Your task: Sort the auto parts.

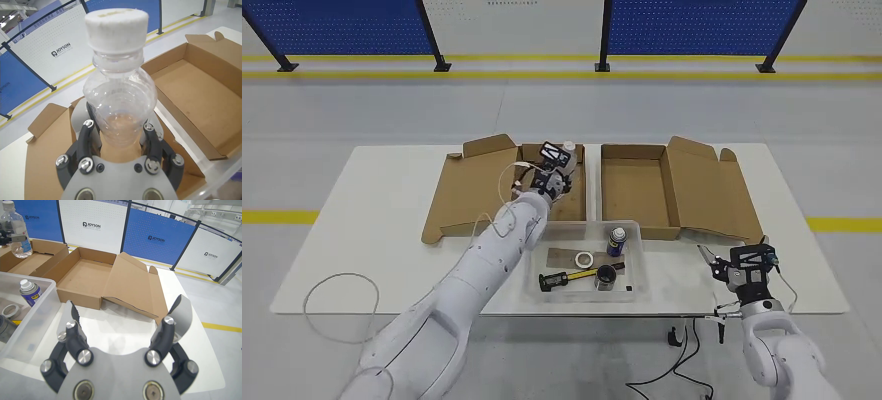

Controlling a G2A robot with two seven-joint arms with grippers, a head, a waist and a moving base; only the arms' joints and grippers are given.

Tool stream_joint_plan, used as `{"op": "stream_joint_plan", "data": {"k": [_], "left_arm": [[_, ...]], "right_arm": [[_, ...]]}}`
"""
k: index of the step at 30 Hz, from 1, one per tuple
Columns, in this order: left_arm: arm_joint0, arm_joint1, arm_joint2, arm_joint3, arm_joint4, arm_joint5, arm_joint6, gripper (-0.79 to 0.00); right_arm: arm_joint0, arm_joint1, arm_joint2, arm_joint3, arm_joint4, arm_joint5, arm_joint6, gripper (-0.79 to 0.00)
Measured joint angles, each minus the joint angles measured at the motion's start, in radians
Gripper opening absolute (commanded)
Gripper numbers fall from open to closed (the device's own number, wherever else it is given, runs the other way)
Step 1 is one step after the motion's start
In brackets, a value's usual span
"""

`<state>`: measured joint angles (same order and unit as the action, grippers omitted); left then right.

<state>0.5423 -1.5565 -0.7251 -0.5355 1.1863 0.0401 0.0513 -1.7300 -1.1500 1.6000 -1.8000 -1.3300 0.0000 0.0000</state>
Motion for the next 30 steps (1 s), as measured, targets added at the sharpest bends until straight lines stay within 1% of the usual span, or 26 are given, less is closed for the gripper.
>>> {"op": "stream_joint_plan", "data": {"k": [6, 11, 12, 13, 17, 18, 19, 20, 23, 25, 30], "left_arm": [[-0.030, -0.033, -0.008, 0.111, -0.053, -0.020, 0.016, -0.785], [-0.049, -0.051, -0.014, 0.174, -0.075, -0.025, 0.030, -0.785], [-0.052, -0.055, -0.016, 0.188, -0.079, -0.025, 0.031, -0.714], [-0.055, -0.058, -0.017, 0.198, -0.081, -0.025, 0.031, -0.674], [-0.061, -0.067, -0.023, 0.231, -0.094, -0.025, 0.037, -0.662], [-0.061, -0.069, -0.025, 0.240, -0.095, -0.026, 0.042, -0.637], [-0.060, -0.070, -0.025, 0.247, -0.096, -0.028, 0.045, -0.610], [-0.059, -0.072, -0.026, 0.254, -0.097, -0.029, 0.047, -0.505], [-0.056, -0.075, -0.029, 0.273, -0.098, -0.034, 0.049, -0.363], [-0.055, -0.076, -0.030, 0.284, -0.096, -0.035, 0.048, 0.000], [-0.053, -0.077, -0.037, 0.296, -0.097, -0.040, 0.059, 0.000]], "right_arm": [[0.000, 0.000, 0.000, 0.000, 0.000, 0.000, 0.000, 0.000], [0.000, 0.000, 0.000, 0.000, 0.000, 0.000, 0.000, 0.000], [0.000, 0.000, 0.000, 0.000, 0.000, 0.000, 0.000, 0.000], [0.000, 0.000, 0.000, 0.000, 0.000, 0.000, 0.000, 0.000], [0.000, 0.000, 0.000, 0.000, 0.000, 0.000, 0.000, 0.000], [0.000, 0.000, 0.000, 0.000, 0.000, 0.000, 0.000, 0.000], [0.000, 0.000, 0.000, 0.000, 0.000, 0.000, 0.000, 0.000], [0.000, 0.000, 0.000, 0.000, 0.000, 0.000, 0.000, 0.000], [0.000, 0.000, 0.000, 0.000, 0.000, 0.000, 0.000, 0.000], [0.000, 0.000, 0.000, 0.000, 0.000, 0.000, 0.000, 0.000], [0.000, 0.000, 0.000, 0.000, 0.000, 0.000, 0.000, 0.000]]}}
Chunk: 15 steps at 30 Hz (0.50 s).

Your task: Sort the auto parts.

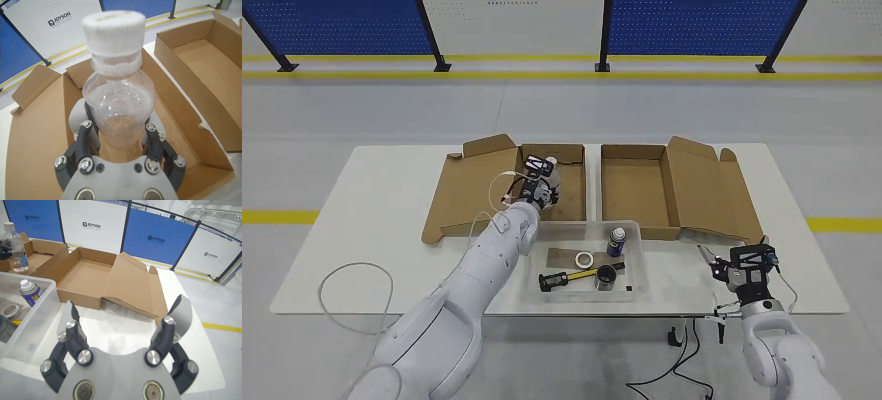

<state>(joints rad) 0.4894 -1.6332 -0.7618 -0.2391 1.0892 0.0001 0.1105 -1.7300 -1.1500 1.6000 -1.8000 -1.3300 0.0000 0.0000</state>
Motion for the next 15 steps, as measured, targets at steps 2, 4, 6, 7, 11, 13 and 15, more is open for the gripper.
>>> {"op": "stream_joint_plan", "data": {"k": [2, 4, 6, 7, 11, 13, 15], "left_arm": [[0.000, 0.000, -0.001, 0.001, 0.002, -0.007, 0.004, 0.000], [-0.002, 0.000, -0.001, -0.002, 0.009, -0.016, 0.010, 0.000], [-0.007, 0.001, 0.005, -0.006, 0.028, -0.024, 0.016, 0.000], [-0.008, 0.002, 0.007, -0.009, 0.036, -0.024, 0.021, 0.000], [-0.015, 0.005, 0.004, -0.021, 0.050, -0.019, 0.055, 0.000], [-0.018, 0.008, 0.008, -0.029, 0.072, -0.013, 0.079, 0.000], [-0.018, 0.012, 0.014, -0.040, 0.103, 0.000, 0.102, 0.000]], "right_arm": [[0.000, 0.000, 0.000, 0.000, 0.000, 0.000, 0.000, 0.000], [0.000, 0.000, 0.000, 0.000, 0.000, 0.000, 0.000, 0.000], [0.000, 0.000, 0.000, 0.000, 0.000, 0.000, 0.000, 0.000], [0.000, 0.000, 0.000, 0.000, 0.000, 0.000, 0.000, 0.000], [0.000, 0.000, 0.000, 0.000, 0.000, 0.000, 0.000, 0.000], [0.000, 0.000, 0.000, 0.000, 0.000, 0.000, 0.000, 0.000], [0.000, 0.000, 0.000, 0.000, 0.000, 0.000, 0.000, 0.000]]}}
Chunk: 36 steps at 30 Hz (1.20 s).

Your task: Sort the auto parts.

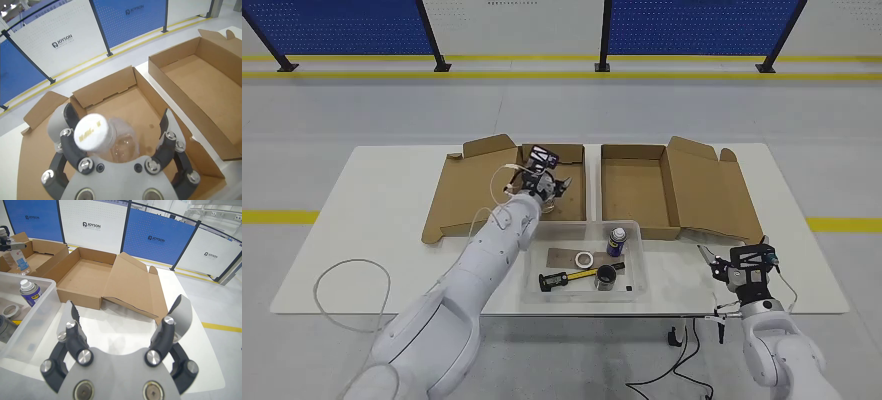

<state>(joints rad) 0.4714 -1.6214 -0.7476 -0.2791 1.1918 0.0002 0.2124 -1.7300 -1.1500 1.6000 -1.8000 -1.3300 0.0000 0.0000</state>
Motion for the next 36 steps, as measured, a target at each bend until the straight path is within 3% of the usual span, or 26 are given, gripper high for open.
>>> {"op": "stream_joint_plan", "data": {"k": [4, 11, 17, 23, 30, 36], "left_arm": [[0.016, 0.006, -0.015, -0.026, -0.001, 0.074, 0.023, 0.000], [0.059, 0.034, -0.047, -0.113, 0.010, 0.077, 0.069, 0.000], [0.096, 0.079, -0.104, -0.246, 0.028, 0.079, 0.058, 0.000], [0.194, 0.142, -0.191, -0.474, 0.088, 0.079, -0.030, 0.000], [0.412, 0.226, -0.354, -0.881, 0.185, 0.022, -0.207, 0.000], [0.591, 0.265, -0.450, -1.183, 0.211, -0.094, -0.351, 0.000]], "right_arm": [[0.000, 0.000, 0.000, 0.000, 0.000, 0.000, 0.000, 0.000], [0.000, 0.000, 0.000, 0.000, 0.000, 0.000, 0.000, 0.000], [0.000, 0.000, 0.000, 0.000, 0.000, 0.000, 0.000, 0.000], [0.000, 0.000, 0.000, 0.000, 0.000, 0.000, 0.000, 0.000], [0.000, 0.000, 0.000, 0.000, 0.000, 0.000, 0.000, 0.000], [0.000, 0.000, 0.000, 0.000, 0.000, 0.000, 0.000, 0.000]]}}
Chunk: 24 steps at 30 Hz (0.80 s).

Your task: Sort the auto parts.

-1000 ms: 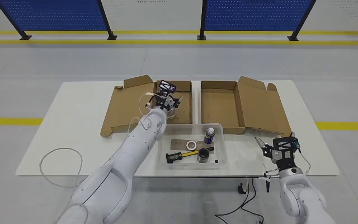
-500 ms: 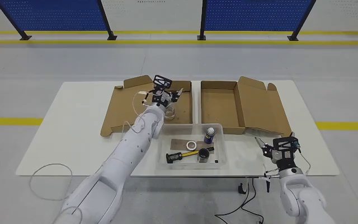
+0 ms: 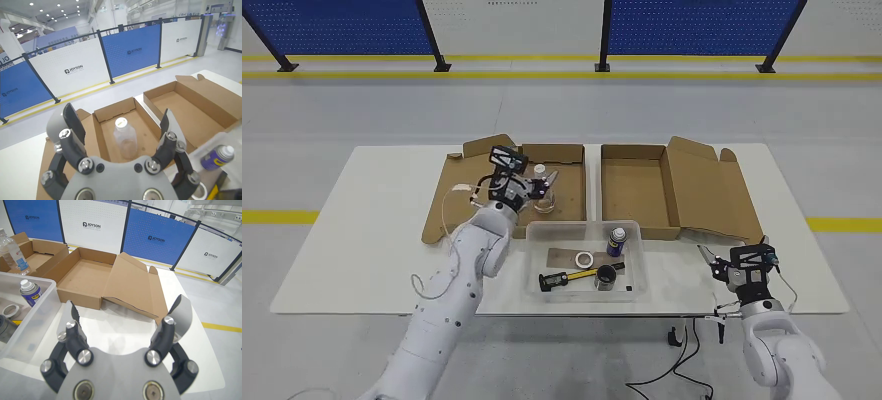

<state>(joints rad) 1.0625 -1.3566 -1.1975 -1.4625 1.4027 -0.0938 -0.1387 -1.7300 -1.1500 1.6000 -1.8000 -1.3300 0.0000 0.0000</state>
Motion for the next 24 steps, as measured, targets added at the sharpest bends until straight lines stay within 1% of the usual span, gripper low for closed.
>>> {"op": "stream_joint_plan", "data": {"k": [4, 6, 9, 13, 18, 19, 21, 23, 24], "left_arm": [[0.094, 0.013, -0.005, -0.128, 0.022, -0.084, -0.048, 0.000], [0.136, 0.016, 0.004, -0.172, 0.021, -0.122, -0.068, 0.000], [0.179, 0.019, 0.029, -0.203, 0.024, -0.166, -0.088, 0.000], [0.204, 0.015, 0.078, -0.197, 0.023, -0.185, -0.101, 0.000], [0.193, 0.004, 0.157, -0.160, 0.042, -0.186, -0.106, 0.000], [0.187, 0.001, 0.171, -0.150, 0.041, -0.183, -0.106, -0.062], [0.166, -0.005, 0.201, -0.123, 0.046, -0.180, -0.109, -0.089], [0.149, -0.011, 0.221, -0.096, 0.042, -0.170, -0.106, -0.191], [0.138, -0.015, 0.229, -0.075, 0.026, -0.163, -0.107, -0.185]], "right_arm": [[0.000, 0.000, 0.000, 0.000, 0.000, 0.000, 0.000, 0.000], [0.000, 0.000, 0.000, 0.000, 0.000, 0.000, 0.000, 0.000], [0.000, 0.000, 0.000, 0.000, 0.000, 0.000, 0.000, 0.000], [0.000, 0.000, 0.000, 0.000, 0.000, 0.000, 0.000, 0.000], [0.000, 0.000, 0.000, 0.000, 0.000, 0.000, 0.000, 0.000], [0.000, 0.000, 0.000, 0.000, 0.000, 0.000, 0.000, 0.000], [0.000, 0.000, 0.000, 0.000, 0.000, 0.000, 0.000, 0.000], [0.000, 0.000, 0.000, 0.000, 0.000, 0.000, 0.000, 0.000], [0.000, 0.000, 0.000, 0.000, 0.000, 0.000, 0.000, 0.000]]}}
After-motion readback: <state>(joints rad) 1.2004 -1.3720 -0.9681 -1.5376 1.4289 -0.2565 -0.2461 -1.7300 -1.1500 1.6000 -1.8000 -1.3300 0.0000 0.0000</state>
